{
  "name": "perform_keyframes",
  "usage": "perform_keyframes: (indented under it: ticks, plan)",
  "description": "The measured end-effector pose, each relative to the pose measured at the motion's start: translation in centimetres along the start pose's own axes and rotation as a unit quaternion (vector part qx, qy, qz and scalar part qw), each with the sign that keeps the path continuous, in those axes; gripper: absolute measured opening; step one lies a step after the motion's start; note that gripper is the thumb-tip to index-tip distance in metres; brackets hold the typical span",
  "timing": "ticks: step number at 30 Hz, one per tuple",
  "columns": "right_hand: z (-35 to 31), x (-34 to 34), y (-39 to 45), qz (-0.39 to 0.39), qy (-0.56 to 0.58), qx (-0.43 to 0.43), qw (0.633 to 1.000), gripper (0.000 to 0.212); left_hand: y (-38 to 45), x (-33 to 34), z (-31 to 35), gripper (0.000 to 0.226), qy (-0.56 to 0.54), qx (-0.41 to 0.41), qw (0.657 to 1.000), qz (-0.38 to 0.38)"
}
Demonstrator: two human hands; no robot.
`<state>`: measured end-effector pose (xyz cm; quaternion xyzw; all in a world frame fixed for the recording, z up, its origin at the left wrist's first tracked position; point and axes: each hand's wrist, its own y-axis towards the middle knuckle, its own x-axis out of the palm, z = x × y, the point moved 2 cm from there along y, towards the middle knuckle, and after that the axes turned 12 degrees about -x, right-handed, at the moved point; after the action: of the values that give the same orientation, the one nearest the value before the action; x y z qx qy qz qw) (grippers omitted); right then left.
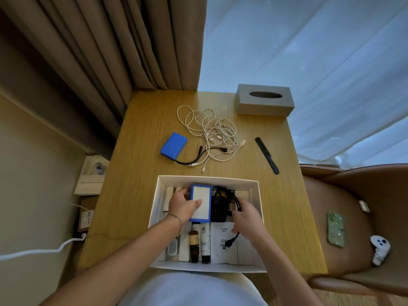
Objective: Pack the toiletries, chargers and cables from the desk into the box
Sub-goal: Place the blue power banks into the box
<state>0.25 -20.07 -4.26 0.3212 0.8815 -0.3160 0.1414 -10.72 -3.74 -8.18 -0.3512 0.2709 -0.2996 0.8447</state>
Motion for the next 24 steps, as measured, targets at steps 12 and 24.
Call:
perform_keyframes:
  ticks: [12,24]
  plan:
    - [0.0,1.2,1.2,0.042,-0.277,-0.09,0.956,0.045,0.9,0.7,-0.2,0.038,0.159,0.093,0.976,0.112]
    - [-0.1,1.2,2.1,0.013,-0.376,-0.094,0.922,0.031,-0.8,1.2,-1.0,0.084,0.318,0.161,0.922,0.155]
